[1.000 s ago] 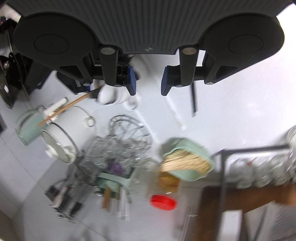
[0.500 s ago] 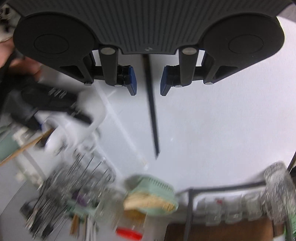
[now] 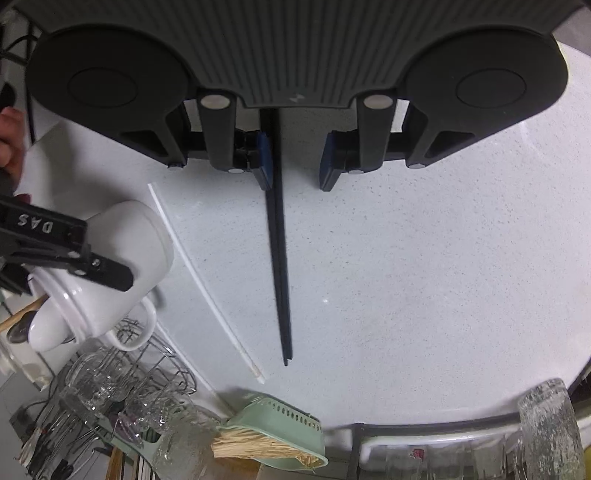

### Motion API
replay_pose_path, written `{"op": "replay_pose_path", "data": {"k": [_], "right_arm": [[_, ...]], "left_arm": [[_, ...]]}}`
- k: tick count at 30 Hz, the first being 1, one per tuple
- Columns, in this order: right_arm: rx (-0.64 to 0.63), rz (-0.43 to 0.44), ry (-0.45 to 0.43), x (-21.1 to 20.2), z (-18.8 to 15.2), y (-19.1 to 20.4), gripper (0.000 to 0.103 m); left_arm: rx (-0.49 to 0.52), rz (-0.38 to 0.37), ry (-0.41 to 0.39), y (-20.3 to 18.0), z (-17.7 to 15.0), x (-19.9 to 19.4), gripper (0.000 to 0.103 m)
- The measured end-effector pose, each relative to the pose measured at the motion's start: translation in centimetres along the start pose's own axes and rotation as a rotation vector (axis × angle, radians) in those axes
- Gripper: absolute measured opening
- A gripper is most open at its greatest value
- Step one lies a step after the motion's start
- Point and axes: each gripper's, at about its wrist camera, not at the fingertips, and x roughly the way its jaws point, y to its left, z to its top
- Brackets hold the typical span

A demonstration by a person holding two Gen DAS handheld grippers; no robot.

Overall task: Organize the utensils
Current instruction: 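Move the open left gripper down to the pair of black chopsticks, then close the left gripper on one black chopstick and lift it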

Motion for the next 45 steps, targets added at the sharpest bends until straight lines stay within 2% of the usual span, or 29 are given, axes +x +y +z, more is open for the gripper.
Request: {"op": "replay_pose_path", "data": {"k": [4, 13, 19, 22, 25, 26, 28, 35, 45], "right_arm": [[-0.005, 0.004, 0.002, 0.0, 0.0, -0.1, 0.092], [-0.003, -0.002, -0.002, 0.0, -0.1, 0.1, 0.092], [-0.004, -0.005, 0.0, 0.1, -0.1, 0.1, 0.092], [-0.003, -0.004, 0.0, 0.1, -0.1, 0.1, 0.092], [-0.004, -0.004, -0.003, 0.2, -0.1, 0.0, 0.092], [-0.005, -0.004, -0.004, 0.2, -0.1, 0.0, 0.092], [-0.008, -0.004, -0.007, 0.2, -0.2, 0.1, 0.092], [-0.031, 0.026, -0.014, 0.3, -0.2, -0.2, 0.092], [-0.114, 0.112, -0.026, 0.3, -0.3, -1.0, 0.092]], "left_arm": [[0.06, 0.059, -0.011, -0.7, 0.2, 0.2, 0.032], [0.066, 0.03, 0.002, -0.8, 0.7, 0.5, 0.032], [0.119, 0.059, 0.008, -1.7, 1.2, 1.0, 0.032], [0.166, 0.07, 0.028, -2.7, 1.4, 1.4, 0.027], [0.201, 0.105, 0.039, -3.5, 1.5, 1.7, 0.017], [0.2, 0.102, 0.045, -3.6, 1.6, 1.7, 0.006], [0.207, 0.095, 0.052, -3.8, 1.7, 1.8, 0.005], [0.131, 0.1, 0.066, -3.8, 0.5, 0.9, 0.004], [-0.056, 0.092, 0.058, -5.2, -4.4, -2.6, 0.004]]}}
